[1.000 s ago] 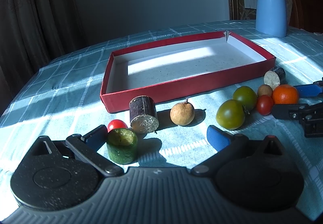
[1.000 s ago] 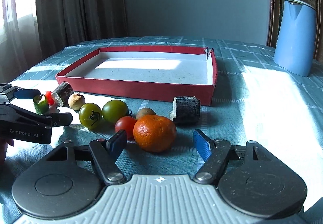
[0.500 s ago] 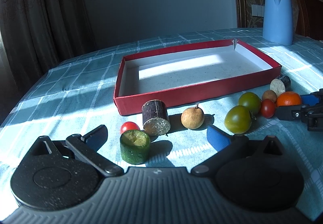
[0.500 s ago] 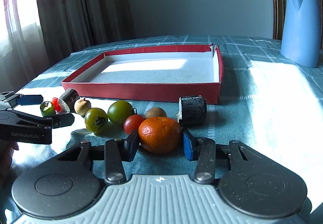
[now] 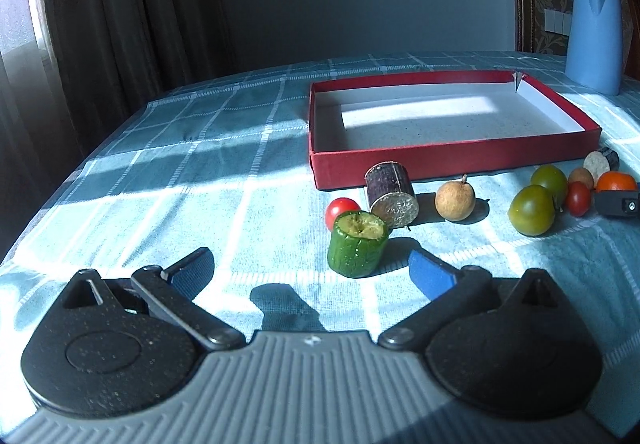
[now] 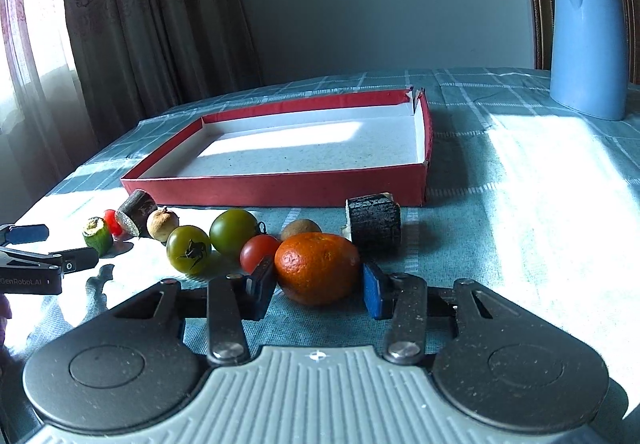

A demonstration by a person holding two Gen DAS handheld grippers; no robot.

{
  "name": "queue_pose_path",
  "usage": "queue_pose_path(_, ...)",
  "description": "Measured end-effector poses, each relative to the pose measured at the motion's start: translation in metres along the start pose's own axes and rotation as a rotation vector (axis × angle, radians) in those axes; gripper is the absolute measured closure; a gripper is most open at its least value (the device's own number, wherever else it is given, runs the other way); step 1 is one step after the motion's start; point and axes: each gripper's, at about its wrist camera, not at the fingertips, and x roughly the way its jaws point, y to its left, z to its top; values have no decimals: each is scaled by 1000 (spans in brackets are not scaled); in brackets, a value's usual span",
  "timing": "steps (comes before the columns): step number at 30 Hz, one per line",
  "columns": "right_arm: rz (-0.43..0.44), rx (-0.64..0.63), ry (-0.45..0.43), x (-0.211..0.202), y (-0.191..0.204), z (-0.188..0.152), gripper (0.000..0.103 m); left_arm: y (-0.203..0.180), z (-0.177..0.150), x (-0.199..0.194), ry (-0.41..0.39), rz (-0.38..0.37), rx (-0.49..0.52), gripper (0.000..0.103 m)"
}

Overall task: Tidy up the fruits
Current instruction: 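Grasp the mandarin orange with the right tool while the left tool grasps the green cucumber slice, then carry the orange and cucumber slice into the red tray and open both tools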

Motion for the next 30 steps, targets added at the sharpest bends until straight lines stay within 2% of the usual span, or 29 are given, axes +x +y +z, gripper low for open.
queue_pose_path(3, -2, -2, 1, 1, 0, 0, 60, -5, 4, 9, 21, 17, 17, 9)
queue_pose_path(7, 4, -1, 1, 1, -1, 0, 60, -5, 6, 16, 36, 5, 5, 11)
queue_pose_path(10, 3, -9, 2, 1, 0, 0, 60, -2, 5, 15, 34, -47, 2, 27)
queue_pose_path(11, 4, -7, 2, 1, 0, 0, 60, -2, 4, 13, 26, -83, 5, 43)
queue_pose_path(12, 4, -6, 2, 1, 0, 0, 60, -3, 3, 12, 23, -106, 11, 51)
queue_pose_path(14, 3, -8, 2, 1, 0, 1, 60, -5, 2, 11, 19, -115, 21, 56)
queue_pose_path(18, 4, -7, 1, 1, 0, 1, 60, -9, 1, 9, 6, -136, 40, 72)
queue_pose_path(21, 6, -4, 0, 0, 0, 1, 60, -11, 0, 7, -7, -121, 45, 73)
queue_pose_path(24, 10, 2, -9, -2, 0, 0, 59, -6, 1, 3, -13, -117, 1, 73)
queue_pose_path(30, 21, -2, -37, -8, 1, -1, 59, -11, 11, -8, -49, -139, 3, 73)
